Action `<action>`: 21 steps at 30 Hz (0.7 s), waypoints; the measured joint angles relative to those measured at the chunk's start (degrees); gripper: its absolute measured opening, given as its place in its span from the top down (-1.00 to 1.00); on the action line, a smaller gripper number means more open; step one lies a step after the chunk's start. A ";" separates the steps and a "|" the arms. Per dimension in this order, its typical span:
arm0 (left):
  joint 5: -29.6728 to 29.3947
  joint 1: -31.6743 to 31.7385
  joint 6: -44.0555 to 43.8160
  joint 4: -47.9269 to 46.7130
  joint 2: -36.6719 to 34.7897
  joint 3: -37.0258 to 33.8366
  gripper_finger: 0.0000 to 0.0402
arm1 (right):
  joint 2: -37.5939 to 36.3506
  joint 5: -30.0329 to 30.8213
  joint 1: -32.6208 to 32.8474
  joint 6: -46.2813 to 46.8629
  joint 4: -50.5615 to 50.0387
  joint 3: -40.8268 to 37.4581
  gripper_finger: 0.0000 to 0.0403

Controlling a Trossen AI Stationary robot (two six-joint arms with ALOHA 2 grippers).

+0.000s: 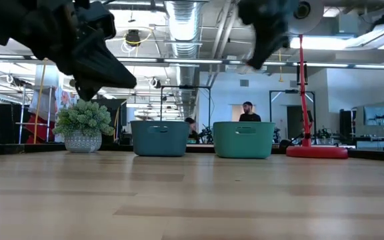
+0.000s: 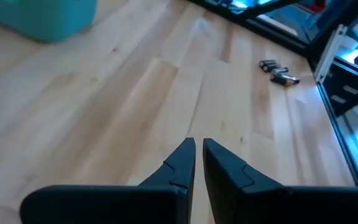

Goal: Sort batteries
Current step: Put the black battery into the green bin

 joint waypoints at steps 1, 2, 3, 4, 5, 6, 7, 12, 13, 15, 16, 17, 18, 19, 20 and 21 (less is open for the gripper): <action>1.17 0.93 1.57 -0.08 -1.40 -0.71 0.87 | 2.18 -1.51 -2.93 -1.30 1.07 1.23 0.93; 2.14 1.90 3.29 -0.30 -2.72 -1.26 0.87 | 4.30 -2.21 -5.39 -2.24 1.80 2.32 0.93; 3.08 2.76 5.07 -0.63 -3.86 -1.66 0.87 | 6.37 -2.87 -7.55 -2.68 2.13 3.27 0.93; 3.88 3.63 6.80 -1.49 -4.88 -1.87 0.87 | 8.46 -3.42 -9.52 -2.76 2.11 4.27 0.93; 4.37 4.44 8.13 -2.22 -5.78 -2.01 0.87 | 10.50 -4.24 -11.30 -2.80 2.13 5.15 0.93; 5.27 5.29 9.27 -3.05 -6.71 -2.09 0.87 | 12.49 -5.26 -12.90 -2.91 2.08 5.90 0.93; 6.16 6.13 10.34 -3.92 -7.42 -2.15 0.87 | 14.34 -6.14 -14.34 -3.03 2.00 6.62 0.93; 15.76 10.82 16.49 -8.37 -9.40 -2.19 0.87 | 23.66 -9.20 -18.48 -4.46 2.04 9.53 0.93; 17.92 11.82 17.13 -8.79 -9.47 -2.19 0.87 | 25.35 -10.43 -18.95 -4.43 1.97 10.03 0.93; 21.08 13.67 17.95 -9.44 -9.44 -2.19 0.87 | 28.30 -11.81 -19.85 -4.41 1.97 10.98 0.93; 22.71 14.48 18.53 -9.57 -9.42 -2.21 0.87 | 29.63 -11.92 -20.18 -4.39 1.96 11.50 0.93; 24.23 15.24 19.37 -9.52 -9.42 -2.21 0.87 | 30.69 -11.92 -20.44 -4.39 2.04 11.90 0.93; 25.69 15.93 20.35 -9.50 -9.42 -2.21 0.87 | 31.71 -11.92 -20.72 -4.37 2.04 12.13 0.92; 27.06 16.55 21.29 -9.52 -9.42 -2.21 0.87 | 32.73 -11.92 -20.99 -4.01 1.98 12.37 0.91; 28.21 17.16 22.12 -9.54 -9.42 -2.21 0.87 | 33.57 -11.92 -21.34 -3.80 1.95 12.43 0.89; 29.30 17.76 22.92 -9.66 -9.42 -2.21 0.87 | 34.24 -11.92 -21.66 -3.60 1.79 12.44 0.87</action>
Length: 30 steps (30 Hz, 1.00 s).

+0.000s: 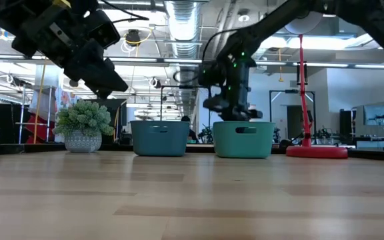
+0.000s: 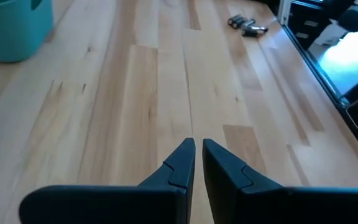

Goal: Sort batteries
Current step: Put the black battery into the green bin

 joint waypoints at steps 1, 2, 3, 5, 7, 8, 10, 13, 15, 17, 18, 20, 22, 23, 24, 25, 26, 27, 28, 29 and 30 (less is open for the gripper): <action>0.88 0.54 0.60 -0.24 0.00 0.00 0.87 | 0.61 0.00 -0.34 0.17 -0.19 0.00 0.85; 1.82 1.17 1.00 -0.56 0.00 0.00 0.87 | 1.04 0.00 -0.74 0.48 -0.34 0.00 0.83; 2.44 1.68 1.20 -0.96 0.00 0.00 0.87 | 1.39 0.00 -1.08 1.02 -0.36 0.04 0.81; 4.02 2.71 1.55 -1.66 0.00 0.00 0.87 | 1.54 0.00 -1.70 1.34 -0.71 0.07 0.75; 5.02 3.50 1.63 -2.14 0.00 0.00 0.87 | 1.44 0.02 -2.08 1.33 -0.81 0.07 0.69; 5.50 3.90 1.63 -2.39 0.00 0.00 0.87 | 1.22 0.03 -2.09 1.32 -0.80 0.07 0.66; 6.17 4.50 1.66 -2.42 0.00 0.00 0.87 | 0.97 0.02 -2.01 0.99 -0.60 0.07 0.60; 6.42 5.04 1.79 -2.40 0.00 0.00 0.87 | 0.66 0.00 -1.92 0.69 -0.62 0.09 0.49; 6.42 5.10 1.80 -2.39 0.00 0.00 0.87 | 0.55 0.00 -1.95 0.66 -0.34 0.09 0.42; 6.44 5.09 1.49 -2.38 0.00 0.00 0.87 | 0.49 0.00 -2.04 0.63 -0.17 0.09 0.34; 6.46 5.09 1.13 -2.38 0.00 0.00 0.87 | 0.29 0.03 -2.10 0.26 -0.29 0.07 0.30; 6.50 5.09 0.63 -2.38 0.00 0.00 0.87 | -0.63 0.02 -2.34 -0.50 -0.20 0.07 0.24; 6.48 5.07 0.25 -2.38 0.00 0.00 0.87 | -2.60 0.02 -2.34 -0.65 -0.13 0.07 0.20; 6.48 5.07 0.24 -2.38 0.00 0.00 0.87 | -3.91 0.02 -2.34 -0.67 -0.13 0.07 0.19; 6.42 5.07 0.27 -2.37 0.00 0.00 0.87 | -5.40 0.02 -2.34 -0.68 -0.16 0.07 0.19; 6.31 5.05 0.44 -2.34 0.02 0.00 0.87 | -7.11 0.02 -2.33 -0.71 -0.22 0.07 0.18; 6.13 4.95 0.70 -2.29 0.02 0.00 0.87 | -8.95 0.02 -2.10 -0.67 -0.38 0.07 0.18; 6.11 4.87 1.03 -2.27 0.02 0.00 0.87 | -10.94 0.05 -1.74 -0.52 -0.69 0.07 0.19; 6.02 4.74 1.48 -2.22 0.02 0.00 0.87 | -13.20 0.11 -1.18 -0.46 -1.27 0.07 0.19; 5.93 4.53 2.11 -2.10 0.02 0.00 0.87 | -15.45 0.13 -0.47 -0.42 -2.06 0.07 0.21; 5.80 4.19 2.46 -1.98 0.02 0.00 0.87 | -17.95 0.66 0.48 -0.40 -2.68 -0.08 0.22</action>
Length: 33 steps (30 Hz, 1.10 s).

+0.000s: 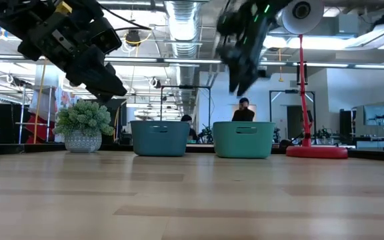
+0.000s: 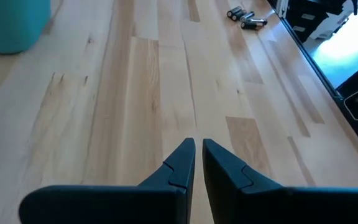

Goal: Sort batteries
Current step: Put the black battery into the green bin

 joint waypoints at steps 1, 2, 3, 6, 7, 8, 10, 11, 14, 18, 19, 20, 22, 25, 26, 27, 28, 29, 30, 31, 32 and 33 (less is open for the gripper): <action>-0.44 -0.47 -0.17 0.06 0.00 0.02 0.87 | -2.61 1.15 1.15 0.03 -0.31 -0.60 0.24; -1.06 -0.98 -0.95 -0.04 0.01 0.09 0.87 | -5.37 2.80 2.52 0.04 -0.31 -1.66 0.25; -1.56 -1.48 -1.57 -0.07 0.12 0.23 0.87 | -8.27 4.73 4.03 0.39 -0.39 -3.02 0.27; -5.06 -3.74 -3.11 -0.24 0.39 0.93 0.89 | -17.15 8.56 9.31 4.99 -0.45 -7.91 0.31; -6.58 -4.62 -3.25 -0.23 0.39 1.28 0.90 | -20.05 8.72 11.43 7.00 -0.48 -9.78 0.32; -8.02 -5.55 -3.28 -0.10 0.39 1.64 0.90 | -22.67 8.80 13.71 9.15 -0.49 -11.54 0.33; -10.99 -7.23 -2.89 -0.10 0.39 2.39 0.91 | -27.88 8.87 18.79 13.89 -0.50 -15.50 0.34; -12.50 -7.97 -2.83 -0.11 0.39 2.76 0.91 | -30.11 8.87 21.56 16.85 -0.54 -17.49 0.34; -16.37 -9.84 -3.94 -0.16 0.39 4.10 0.91 | -35.55 10.15 30.40 25.94 -0.74 -23.08 0.34; -19.85 -11.95 -6.18 -0.26 0.39 5.88 0.91 | -39.52 12.25 42.80 38.43 -2.87 -29.62 0.34; -20.71 -12.49 -6.66 -0.23 0.39 6.41 0.91 | -39.74 12.53 45.78 41.72 -3.85 -30.96 0.34; -21.34 -13.03 -7.03 -0.20 0.39 6.90 0.91 | -39.77 12.68 48.65 44.84 -4.37 -32.23 0.34; -22.64 -14.27 -7.70 -0.23 0.39 7.88 0.91 | -39.39 12.69 54.48 50.65 -5.38 -34.27 0.34; -25.05 -16.54 -9.12 -0.21 0.39 9.38 0.91 | -37.82 12.69 62.01 58.66 -5.24 -36.92 0.34; -25.85 -17.39 -9.55 -0.21 0.57 9.87 0.91 | -36.89 12.69 64.21 60.92 -5.22 -37.55 0.34; -27.06 -18.33 -10.06 -0.11 1.11 10.48 0.91 | -35.77 12.69 66.30 62.86 -5.25 -37.92 0.34; -28.10 -19.26 -10.57 -0.10 1.62 11.11 0.91 | -34.62 12.69 68.19 64.36 -5.13 -38.17 0.34; -29.23 -20.22 -11.01 -0.13 2.31 11.64 0.91 | -33.49 12.69 69.90 65.53 -4.96 -38.46 0.34; -29.96 -21.13 -11.58 -0.29 3.20 12.24 0.91 | -32.23 12.69 71.51 66.61 -4.94 -38.50 0.34; -30.81 -21.91 -12.18 -0.27 4.46 13.09 0.91 | -30.89 12.69 72.95 67.50 -4.87 -38.50 0.34; -31.49 -22.68 -12.92 -0.02 5.85 14.01 0.91 | -29.65 12.69 74.17 68.03 -4.51 -38.50 0.34; -31.78 -23.36 -13.55 -0.08 7.35 14.90 0.91 | -28.31 12.69 75.37 68.51 -3.96 -38.50 0.34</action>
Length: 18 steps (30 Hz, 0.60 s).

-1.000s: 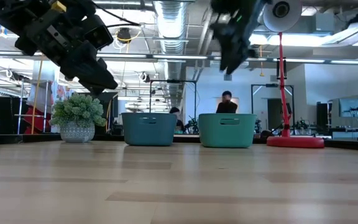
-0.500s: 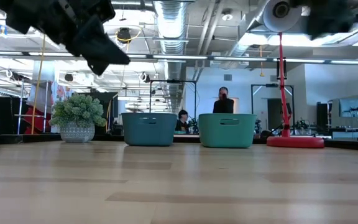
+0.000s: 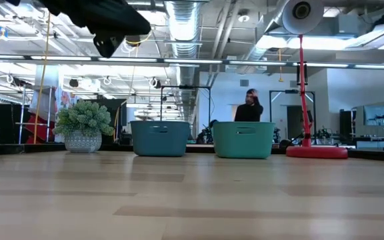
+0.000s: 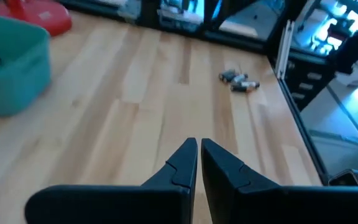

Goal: Sort batteries
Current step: Put the black battery into the green bin

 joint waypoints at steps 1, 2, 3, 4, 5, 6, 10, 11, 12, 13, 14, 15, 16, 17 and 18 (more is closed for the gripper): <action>-0.20 -0.62 -0.55 -0.20 1.72 0.93 0.91 | 1.16 0.00 0.99 0.23 0.72 0.00 0.34; -0.36 -1.08 -0.84 -0.33 3.66 2.19 0.91 | 2.32 0.00 1.92 0.24 1.65 0.00 0.34; -0.37 -1.53 -0.88 -0.09 5.67 3.53 0.91 | 3.48 0.01 2.80 0.23 2.67 0.00 0.34; -0.39 -1.99 -0.91 -0.02 7.69 4.94 0.91 | 4.62 0.00 3.52 0.19 3.79 0.00 0.34; -0.43 -2.39 -0.91 -0.09 9.61 6.30 0.91 | 5.81 0.00 4.17 0.15 4.93 0.00 0.34; -0.43 -2.71 -0.91 -0.16 11.82 7.98 0.91 | 7.05 0.00 4.73 -0.10 5.90 0.02 0.34; -0.20 -3.93 -0.91 -0.23 19.72 14.84 0.91 | 11.62 0.02 6.63 -0.29 9.94 0.02 0.34; -0.21 -4.22 -0.91 -0.20 21.36 16.44 0.91 | 12.68 0.00 7.02 -0.31 11.27 0.02 0.34; -0.21 -4.49 -0.91 -0.33 22.82 17.97 0.91 | 13.78 0.02 7.40 -0.29 12.65 0.02 0.34; -0.21 -4.73 -0.91 -0.29 24.33 19.55 0.91 | 14.76 0.02 7.73 -0.29 13.76 0.02 0.34; -0.13 -4.99 -0.89 -0.05 25.61 20.83 0.91 | 15.71 0.00 8.05 -0.29 14.59 0.02 0.34; -0.08 -5.24 -0.89 -0.24 26.65 21.88 0.91 | 16.50 0.00 8.37 -0.29 15.43 0.02 0.34; -0.10 -5.46 -0.90 -0.47 27.67 22.89 0.91 | 17.24 0.02 8.55 -0.29 15.91 0.04 0.34; -0.09 -5.68 -0.89 -0.35 28.59 24.01 0.91 | 17.96 0.02 8.76 -0.26 16.12 0.04 0.34; -0.07 -5.93 -0.88 -0.15 29.22 24.85 0.91 | 18.80 0.00 8.96 -0.26 16.17 0.04 0.34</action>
